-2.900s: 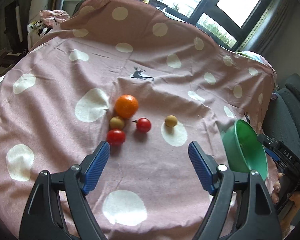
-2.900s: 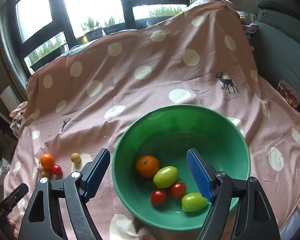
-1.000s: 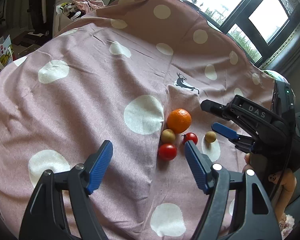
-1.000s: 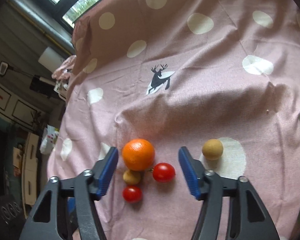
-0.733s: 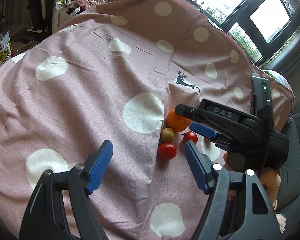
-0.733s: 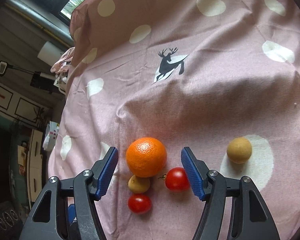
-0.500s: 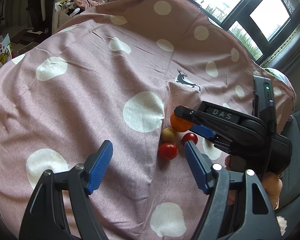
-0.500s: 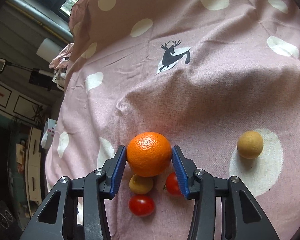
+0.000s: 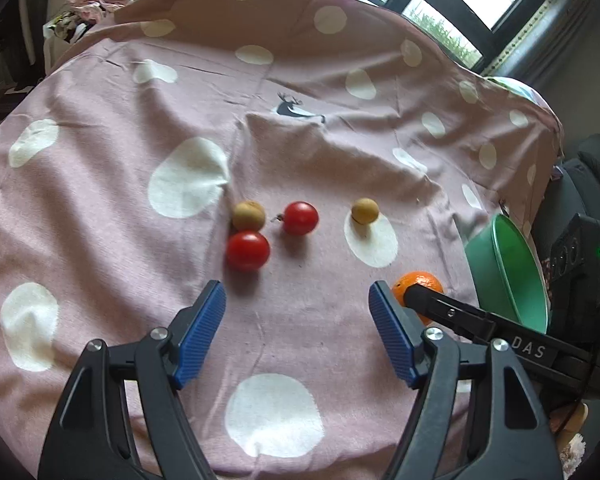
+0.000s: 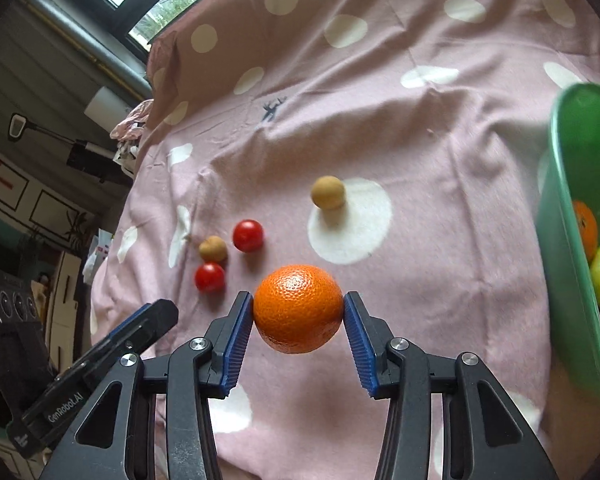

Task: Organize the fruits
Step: 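Lift the orange with the right tool and carry it over the bowl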

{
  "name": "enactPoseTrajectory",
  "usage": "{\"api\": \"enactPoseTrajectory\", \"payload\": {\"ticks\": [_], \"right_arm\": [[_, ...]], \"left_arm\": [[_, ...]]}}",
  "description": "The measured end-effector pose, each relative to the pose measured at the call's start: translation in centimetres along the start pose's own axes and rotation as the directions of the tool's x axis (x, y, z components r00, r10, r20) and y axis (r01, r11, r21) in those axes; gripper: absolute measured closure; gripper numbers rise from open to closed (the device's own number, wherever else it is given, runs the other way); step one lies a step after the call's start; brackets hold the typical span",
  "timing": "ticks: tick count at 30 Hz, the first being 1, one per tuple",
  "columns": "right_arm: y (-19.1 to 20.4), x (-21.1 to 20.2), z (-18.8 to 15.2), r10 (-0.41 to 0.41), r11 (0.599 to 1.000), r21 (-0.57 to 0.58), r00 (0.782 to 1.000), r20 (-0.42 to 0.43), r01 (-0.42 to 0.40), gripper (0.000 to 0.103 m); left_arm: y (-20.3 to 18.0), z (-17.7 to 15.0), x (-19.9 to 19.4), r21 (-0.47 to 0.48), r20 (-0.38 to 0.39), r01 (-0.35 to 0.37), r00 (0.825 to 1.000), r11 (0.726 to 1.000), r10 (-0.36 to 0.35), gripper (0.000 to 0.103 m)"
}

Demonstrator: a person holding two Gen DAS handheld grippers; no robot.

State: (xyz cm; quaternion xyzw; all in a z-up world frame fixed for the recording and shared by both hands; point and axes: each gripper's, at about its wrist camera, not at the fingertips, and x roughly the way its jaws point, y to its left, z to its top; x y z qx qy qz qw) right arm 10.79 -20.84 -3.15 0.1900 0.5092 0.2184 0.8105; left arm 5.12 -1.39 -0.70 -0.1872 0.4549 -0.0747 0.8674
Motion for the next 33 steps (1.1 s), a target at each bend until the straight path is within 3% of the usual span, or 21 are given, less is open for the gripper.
{"api": "enactPoseTrajectory", "payload": {"ticks": [4,17,23,30,33], "right_arm": [[-2.2,0.5,-0.5,-0.062,0.998,0.025,0.998,-0.009,0.062,0.055],[-4.1,0.5,-0.5,-0.007,0.999,0.048,1.000,-0.030,0.009,0.055],[-5.2,0.2,-0.4,0.040,0.995,0.097,0.998,-0.038,-0.036,0.055],[-5.3,0.2,-0.4,0.045,0.993,0.108,0.998,-0.039,-0.040,0.055],[-5.1,0.3,-0.5,0.058,0.993,0.102,0.997,-0.054,-0.053,0.055]], "left_arm": [[-1.7,-1.0,1.2,0.071,-0.033,-0.008,0.999,0.997,0.010,0.030],[-3.8,-2.6,3.8,0.182,-0.119,-0.002,0.993,0.983,0.024,0.030],[-4.6,-3.3,4.9,0.201,-0.158,0.014,0.987,0.979,0.019,0.037],[-6.3,-3.6,5.5,0.232,-0.164,0.061,0.986,0.971,-0.023,0.044],[-7.1,-3.7,5.9,0.257,-0.143,0.051,0.990,0.965,-0.014,0.051]]}}
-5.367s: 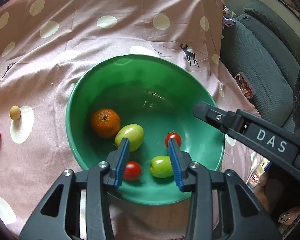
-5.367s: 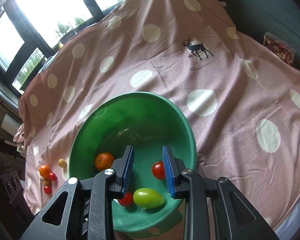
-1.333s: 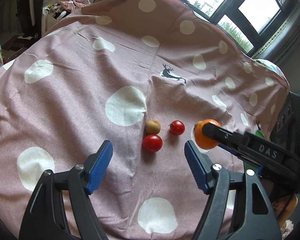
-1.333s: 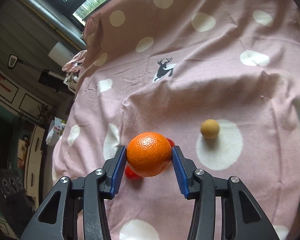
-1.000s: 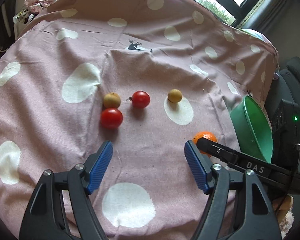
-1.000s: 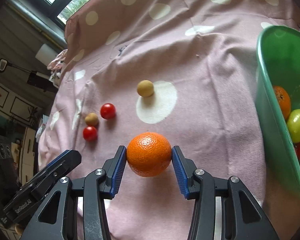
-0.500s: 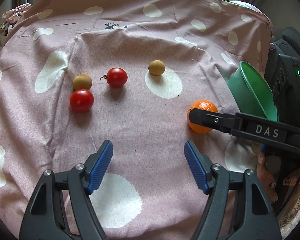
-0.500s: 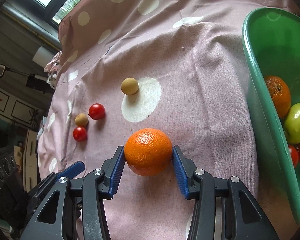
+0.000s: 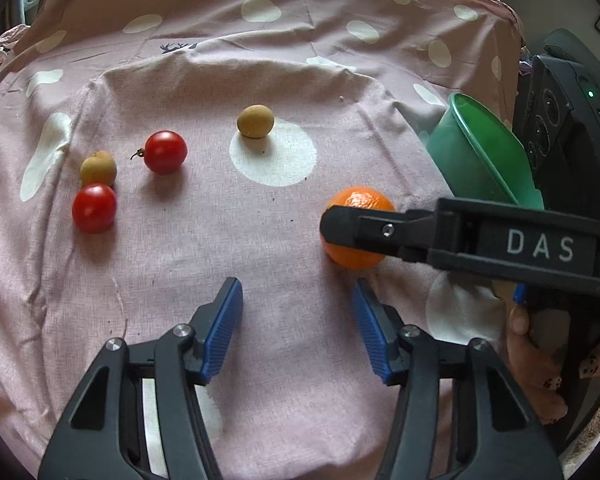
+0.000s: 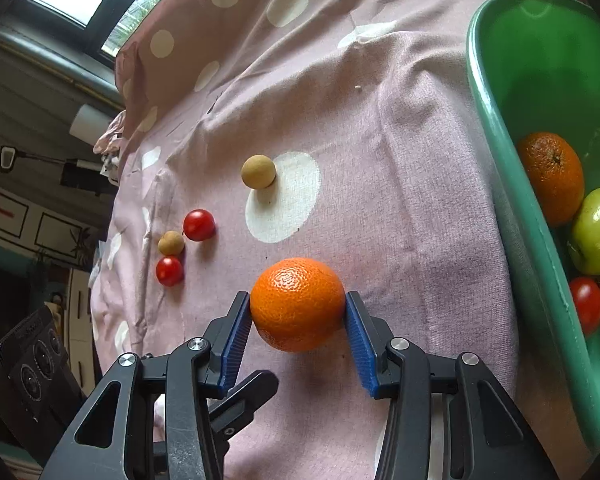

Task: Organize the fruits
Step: 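Lift the orange with the right tool and carry it over the bowl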

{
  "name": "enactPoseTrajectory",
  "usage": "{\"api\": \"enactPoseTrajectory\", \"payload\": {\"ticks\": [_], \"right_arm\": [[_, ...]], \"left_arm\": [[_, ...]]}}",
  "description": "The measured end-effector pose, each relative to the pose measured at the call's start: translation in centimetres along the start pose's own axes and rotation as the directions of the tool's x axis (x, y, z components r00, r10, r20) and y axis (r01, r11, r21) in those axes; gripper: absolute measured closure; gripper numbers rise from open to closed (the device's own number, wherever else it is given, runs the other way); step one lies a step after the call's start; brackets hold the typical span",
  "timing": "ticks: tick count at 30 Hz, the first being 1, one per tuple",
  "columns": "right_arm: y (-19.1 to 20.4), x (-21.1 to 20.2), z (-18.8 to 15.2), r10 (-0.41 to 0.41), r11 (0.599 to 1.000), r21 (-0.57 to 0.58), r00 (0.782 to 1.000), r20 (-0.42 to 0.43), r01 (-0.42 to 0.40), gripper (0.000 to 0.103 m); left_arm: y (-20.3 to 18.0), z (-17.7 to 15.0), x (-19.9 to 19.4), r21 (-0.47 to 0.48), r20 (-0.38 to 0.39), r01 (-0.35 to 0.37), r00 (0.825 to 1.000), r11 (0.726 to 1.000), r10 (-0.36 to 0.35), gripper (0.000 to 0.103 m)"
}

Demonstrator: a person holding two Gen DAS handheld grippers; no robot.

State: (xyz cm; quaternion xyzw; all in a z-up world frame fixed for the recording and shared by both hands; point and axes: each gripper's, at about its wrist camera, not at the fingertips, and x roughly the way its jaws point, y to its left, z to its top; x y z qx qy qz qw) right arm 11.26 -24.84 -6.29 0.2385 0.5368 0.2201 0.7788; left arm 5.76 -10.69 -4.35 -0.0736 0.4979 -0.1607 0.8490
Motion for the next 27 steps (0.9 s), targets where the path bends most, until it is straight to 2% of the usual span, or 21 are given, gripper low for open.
{"api": "enactPoseTrajectory", "payload": {"ticks": [3,6,8,9,17,27], "right_arm": [[0.3,0.3,-0.2,0.037,0.999,0.002,0.999,-0.028,-0.037,0.055],[0.7,0.5,-0.3,0.042,0.999,-0.007,0.998,-0.038,-0.042,0.055],[0.7,0.8,-0.3,0.065,0.998,0.000,0.997,-0.048,-0.065,0.055],[0.8,0.8,-0.4,0.065,0.998,-0.004,0.997,-0.048,-0.065,0.055],[1.2,0.8,-0.6,0.056,0.998,-0.010,0.997,-0.045,-0.056,0.055],[3.1,-2.8,-0.3,0.069,0.995,-0.072,0.997,0.044,-0.066,0.055]], "left_arm": [[-0.6,0.0,0.2,0.015,0.001,0.030,1.000,0.999,-0.030,0.055],[-1.1,-0.1,0.4,0.031,0.004,0.033,0.999,0.999,-0.033,0.058],[-1.3,-0.1,0.5,0.037,0.001,0.048,0.999,0.998,-0.048,0.062],[-1.3,0.0,0.5,0.032,0.006,0.047,0.999,0.998,-0.047,0.068],[-1.5,0.0,0.0,0.028,0.032,0.040,0.999,0.999,-0.041,0.068],[-3.4,1.2,-3.5,0.060,0.131,0.030,0.991,0.998,-0.038,0.068]]}}
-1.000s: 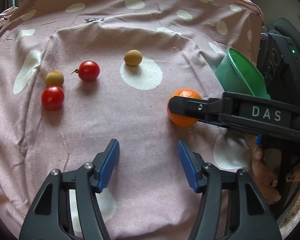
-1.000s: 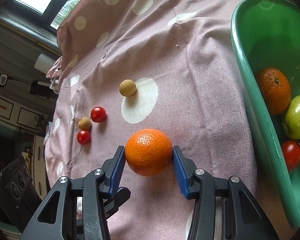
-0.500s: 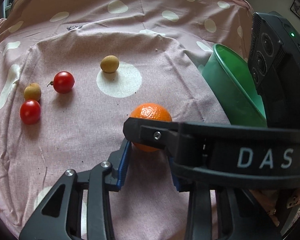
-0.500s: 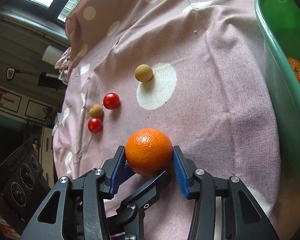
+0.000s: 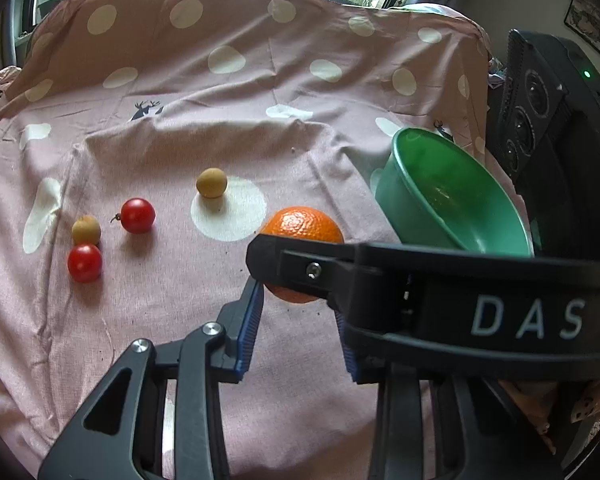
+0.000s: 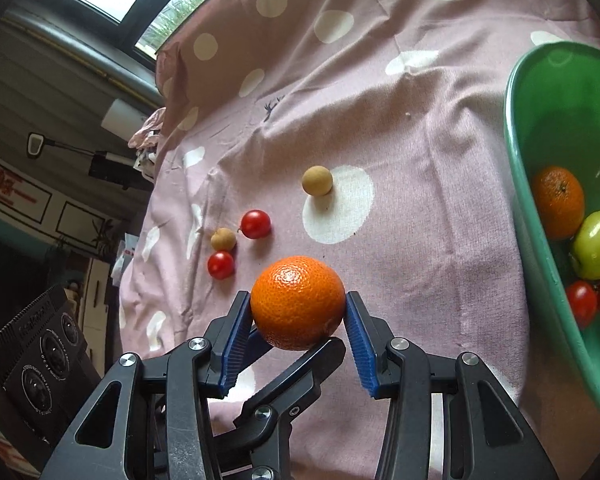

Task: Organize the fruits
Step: 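Lift the orange with the right tool and carry it over the bowl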

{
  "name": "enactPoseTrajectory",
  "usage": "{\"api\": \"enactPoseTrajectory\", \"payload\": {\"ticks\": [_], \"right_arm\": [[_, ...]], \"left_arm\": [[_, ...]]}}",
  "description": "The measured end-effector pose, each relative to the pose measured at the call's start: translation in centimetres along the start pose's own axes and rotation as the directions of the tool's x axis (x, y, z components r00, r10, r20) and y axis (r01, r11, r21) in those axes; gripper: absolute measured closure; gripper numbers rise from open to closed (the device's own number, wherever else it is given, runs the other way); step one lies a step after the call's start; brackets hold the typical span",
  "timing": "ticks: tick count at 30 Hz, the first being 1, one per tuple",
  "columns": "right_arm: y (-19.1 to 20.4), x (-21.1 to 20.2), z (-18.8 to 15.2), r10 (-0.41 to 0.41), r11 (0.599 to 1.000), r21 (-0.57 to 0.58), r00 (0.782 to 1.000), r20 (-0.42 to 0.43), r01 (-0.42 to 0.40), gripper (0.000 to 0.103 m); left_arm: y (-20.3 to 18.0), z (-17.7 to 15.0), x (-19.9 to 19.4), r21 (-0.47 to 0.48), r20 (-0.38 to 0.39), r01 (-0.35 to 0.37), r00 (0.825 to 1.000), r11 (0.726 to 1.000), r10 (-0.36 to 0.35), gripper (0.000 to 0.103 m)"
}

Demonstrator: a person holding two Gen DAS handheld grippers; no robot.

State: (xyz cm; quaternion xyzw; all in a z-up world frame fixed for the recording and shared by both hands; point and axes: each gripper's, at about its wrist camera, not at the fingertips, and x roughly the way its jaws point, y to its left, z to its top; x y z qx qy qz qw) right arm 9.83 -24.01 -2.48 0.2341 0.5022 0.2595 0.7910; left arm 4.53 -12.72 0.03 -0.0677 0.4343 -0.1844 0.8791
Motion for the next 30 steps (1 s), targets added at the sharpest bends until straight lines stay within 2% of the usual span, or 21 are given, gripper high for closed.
{"api": "enactPoseTrajectory", "payload": {"ticks": [10,17,24,30], "right_arm": [[-0.2,-5.1,0.6,0.017,1.000,-0.005,0.992,0.122,-0.016,0.054],[-1.4,-8.8,0.9,0.024,1.000,0.010,0.977,0.213,-0.027,0.054],[-4.1,-11.5,1.3,0.009,0.997,0.069,0.961,0.275,-0.029,0.054],[-7.2,-13.9,1.2,-0.033,0.992,0.129,0.945,0.325,-0.010,0.054]], "left_arm": [[-4.5,2.0,-1.8,0.080,0.081,-0.017,0.997,0.997,0.011,0.068],[-7.7,3.4,-2.3,0.121,0.108,0.005,0.994,0.993,-0.018,0.068],[-11.3,4.6,-1.0,0.173,0.099,0.042,0.993,0.984,-0.059,0.068],[-14.5,5.5,1.0,0.202,0.069,0.107,0.990,0.974,-0.123,0.068]]}}
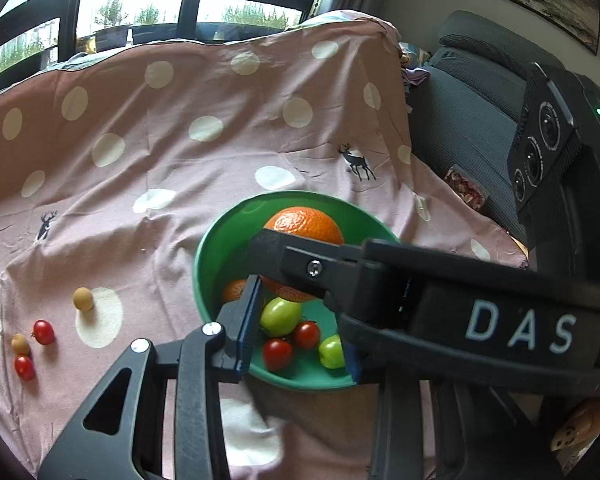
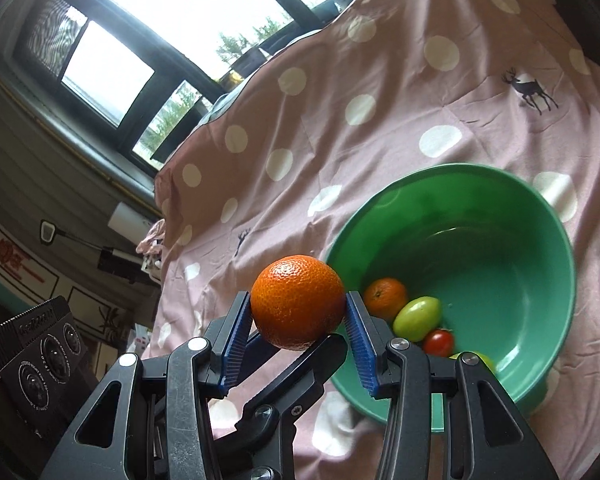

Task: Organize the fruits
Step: 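Lift the orange with the right tool and carry it over the bowl, then open the right tool to release the orange into the bowl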

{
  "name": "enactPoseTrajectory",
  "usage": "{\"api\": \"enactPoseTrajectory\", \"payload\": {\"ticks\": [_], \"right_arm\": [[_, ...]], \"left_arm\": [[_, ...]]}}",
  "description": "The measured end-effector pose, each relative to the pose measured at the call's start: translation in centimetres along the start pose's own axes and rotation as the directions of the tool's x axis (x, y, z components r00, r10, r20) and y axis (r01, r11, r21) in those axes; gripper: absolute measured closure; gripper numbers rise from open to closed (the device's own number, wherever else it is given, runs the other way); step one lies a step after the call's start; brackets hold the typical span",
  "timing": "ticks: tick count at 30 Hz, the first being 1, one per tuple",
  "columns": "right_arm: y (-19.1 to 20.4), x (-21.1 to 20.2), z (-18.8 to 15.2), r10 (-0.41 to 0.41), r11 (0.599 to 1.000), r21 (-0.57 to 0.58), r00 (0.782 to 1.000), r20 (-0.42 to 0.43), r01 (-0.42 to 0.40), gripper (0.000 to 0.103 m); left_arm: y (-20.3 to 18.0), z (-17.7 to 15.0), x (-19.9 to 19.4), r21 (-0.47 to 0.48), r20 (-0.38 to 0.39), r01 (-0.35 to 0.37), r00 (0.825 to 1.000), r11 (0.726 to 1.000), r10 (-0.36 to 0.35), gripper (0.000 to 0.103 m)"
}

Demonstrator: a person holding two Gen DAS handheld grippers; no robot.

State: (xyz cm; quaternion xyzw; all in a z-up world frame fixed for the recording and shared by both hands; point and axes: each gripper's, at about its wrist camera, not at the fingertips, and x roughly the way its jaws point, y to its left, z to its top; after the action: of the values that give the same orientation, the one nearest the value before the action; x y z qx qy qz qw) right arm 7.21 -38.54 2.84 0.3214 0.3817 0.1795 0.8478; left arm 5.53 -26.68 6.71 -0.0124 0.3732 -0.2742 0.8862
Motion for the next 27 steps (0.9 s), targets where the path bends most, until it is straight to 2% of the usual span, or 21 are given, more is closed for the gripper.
{"api": "enactPoseTrajectory", "payload": {"ticks": [5,9,17,21,26,27], "right_arm": [[-2.6,-1.4,0.7,-0.026,0.998,0.055,0.999,0.028,0.025,0.054],[-4.7,-1.9,1.1,-0.023,0.994,0.107,0.999,0.031,0.019,0.054],[-7.6,-1.5,1.4,-0.070,0.982,0.176,0.998,-0.006,0.070,0.054],[-8.3,-1.3,1.4,-0.134,0.973,0.187,0.991,-0.019,0.136,0.054],[-8.7,-1.1,1.4,-0.235,0.953,0.186,0.971,-0.040,0.238,0.054],[-8.7,-1.3,1.5,-0.236,0.953,0.185,0.971,-0.033,0.238,0.049]], "left_arm": [[-2.1,0.6,1.9,0.037,-0.024,0.023,0.999,0.999,-0.023,0.068],[-2.8,0.7,3.3,0.030,-0.055,0.056,0.997,0.998,-0.054,0.068],[-3.8,0.4,6.0,0.009,-0.121,0.090,0.989,0.996,-0.088,0.068],[-4.0,0.3,6.5,-0.009,-0.139,0.118,0.983,0.993,-0.118,0.072],[-4.0,-0.1,6.2,-0.019,-0.148,0.124,0.981,0.992,-0.125,0.069],[-3.9,-0.2,5.9,-0.025,-0.149,0.129,0.980,0.991,-0.131,0.068]]}}
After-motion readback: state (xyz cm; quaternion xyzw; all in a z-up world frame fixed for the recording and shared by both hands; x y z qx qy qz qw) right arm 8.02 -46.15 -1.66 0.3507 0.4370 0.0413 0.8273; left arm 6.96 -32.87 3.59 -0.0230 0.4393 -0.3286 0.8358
